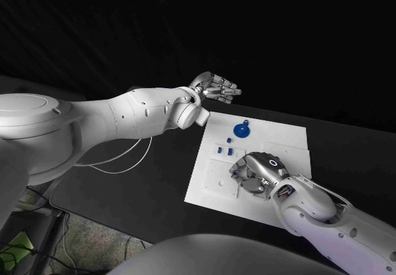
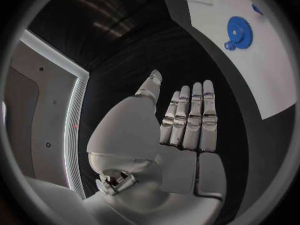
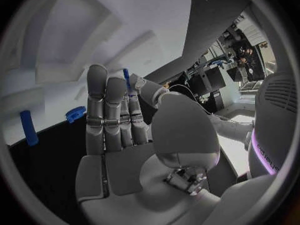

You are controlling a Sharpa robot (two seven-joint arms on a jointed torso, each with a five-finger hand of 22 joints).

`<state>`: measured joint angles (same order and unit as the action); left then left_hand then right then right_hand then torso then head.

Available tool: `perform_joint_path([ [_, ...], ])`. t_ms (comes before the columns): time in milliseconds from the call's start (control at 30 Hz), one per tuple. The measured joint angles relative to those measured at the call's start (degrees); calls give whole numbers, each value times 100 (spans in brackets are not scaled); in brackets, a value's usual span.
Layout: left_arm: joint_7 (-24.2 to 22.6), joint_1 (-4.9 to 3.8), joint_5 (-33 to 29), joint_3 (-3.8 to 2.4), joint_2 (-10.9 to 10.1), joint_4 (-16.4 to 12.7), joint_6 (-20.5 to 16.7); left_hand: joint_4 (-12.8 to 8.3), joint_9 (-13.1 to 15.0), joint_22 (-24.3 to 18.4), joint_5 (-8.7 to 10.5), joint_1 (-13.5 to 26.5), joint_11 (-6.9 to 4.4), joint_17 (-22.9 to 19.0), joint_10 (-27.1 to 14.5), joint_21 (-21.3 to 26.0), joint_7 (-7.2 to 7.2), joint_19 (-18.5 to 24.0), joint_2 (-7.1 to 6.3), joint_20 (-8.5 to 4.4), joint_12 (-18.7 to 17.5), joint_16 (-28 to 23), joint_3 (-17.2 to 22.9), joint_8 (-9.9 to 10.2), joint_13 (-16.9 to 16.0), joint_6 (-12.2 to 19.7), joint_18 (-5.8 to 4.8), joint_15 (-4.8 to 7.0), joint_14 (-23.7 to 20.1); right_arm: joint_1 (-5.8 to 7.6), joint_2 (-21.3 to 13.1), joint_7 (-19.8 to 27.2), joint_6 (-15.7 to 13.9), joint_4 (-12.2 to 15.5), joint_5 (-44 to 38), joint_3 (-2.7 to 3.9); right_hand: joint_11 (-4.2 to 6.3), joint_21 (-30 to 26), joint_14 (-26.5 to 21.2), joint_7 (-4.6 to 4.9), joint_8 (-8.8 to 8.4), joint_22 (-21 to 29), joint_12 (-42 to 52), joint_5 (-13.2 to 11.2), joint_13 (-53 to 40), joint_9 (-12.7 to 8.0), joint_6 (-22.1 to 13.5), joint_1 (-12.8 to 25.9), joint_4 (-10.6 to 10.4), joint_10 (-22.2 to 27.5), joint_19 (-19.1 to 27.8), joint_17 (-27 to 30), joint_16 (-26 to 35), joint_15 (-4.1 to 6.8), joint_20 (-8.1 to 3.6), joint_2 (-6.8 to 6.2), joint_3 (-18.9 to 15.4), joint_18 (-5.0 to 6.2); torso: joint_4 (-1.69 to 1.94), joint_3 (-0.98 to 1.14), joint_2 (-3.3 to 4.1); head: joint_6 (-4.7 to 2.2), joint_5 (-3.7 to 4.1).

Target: Assemble the parts on the task board

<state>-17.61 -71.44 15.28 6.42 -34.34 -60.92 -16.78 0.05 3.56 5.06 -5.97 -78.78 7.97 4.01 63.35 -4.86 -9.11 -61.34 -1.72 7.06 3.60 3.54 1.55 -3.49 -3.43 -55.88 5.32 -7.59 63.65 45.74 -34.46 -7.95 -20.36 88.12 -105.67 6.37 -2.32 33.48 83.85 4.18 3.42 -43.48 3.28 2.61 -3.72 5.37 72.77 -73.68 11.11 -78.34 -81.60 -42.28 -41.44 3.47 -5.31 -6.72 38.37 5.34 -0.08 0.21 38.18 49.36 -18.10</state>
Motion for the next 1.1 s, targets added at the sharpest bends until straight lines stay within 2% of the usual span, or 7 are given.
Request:
perform_joint_path([
  [533,6,22,-3,5,3,18,24,0,0,-12,0,0,21,0,-21,0,0,0,0,0,0,0,0,0,0,0,0,0,0,-2,7,-62,-52,-64,-83,6,2,-21,-11,8,0,-161,0,-17,0,-2,-8,1,15,2,-21,12,0,11,-19,-1,13,0,7,1,0,36,1],
  [1100,14,31,-4,17,3,34,70,17,0,-25,0,0,21,0,-21,0,0,0,0,0,0,0,-17,0,0,0,0,0,0,-12,26,-113,-112,-103,-102,-1,-12,-87,-10,8,0,-251,-2,-18,1,-5,-9,32,19,-12,-30,18,0,10,-10,-32,39,-1,5,2,-3,41,14],
])
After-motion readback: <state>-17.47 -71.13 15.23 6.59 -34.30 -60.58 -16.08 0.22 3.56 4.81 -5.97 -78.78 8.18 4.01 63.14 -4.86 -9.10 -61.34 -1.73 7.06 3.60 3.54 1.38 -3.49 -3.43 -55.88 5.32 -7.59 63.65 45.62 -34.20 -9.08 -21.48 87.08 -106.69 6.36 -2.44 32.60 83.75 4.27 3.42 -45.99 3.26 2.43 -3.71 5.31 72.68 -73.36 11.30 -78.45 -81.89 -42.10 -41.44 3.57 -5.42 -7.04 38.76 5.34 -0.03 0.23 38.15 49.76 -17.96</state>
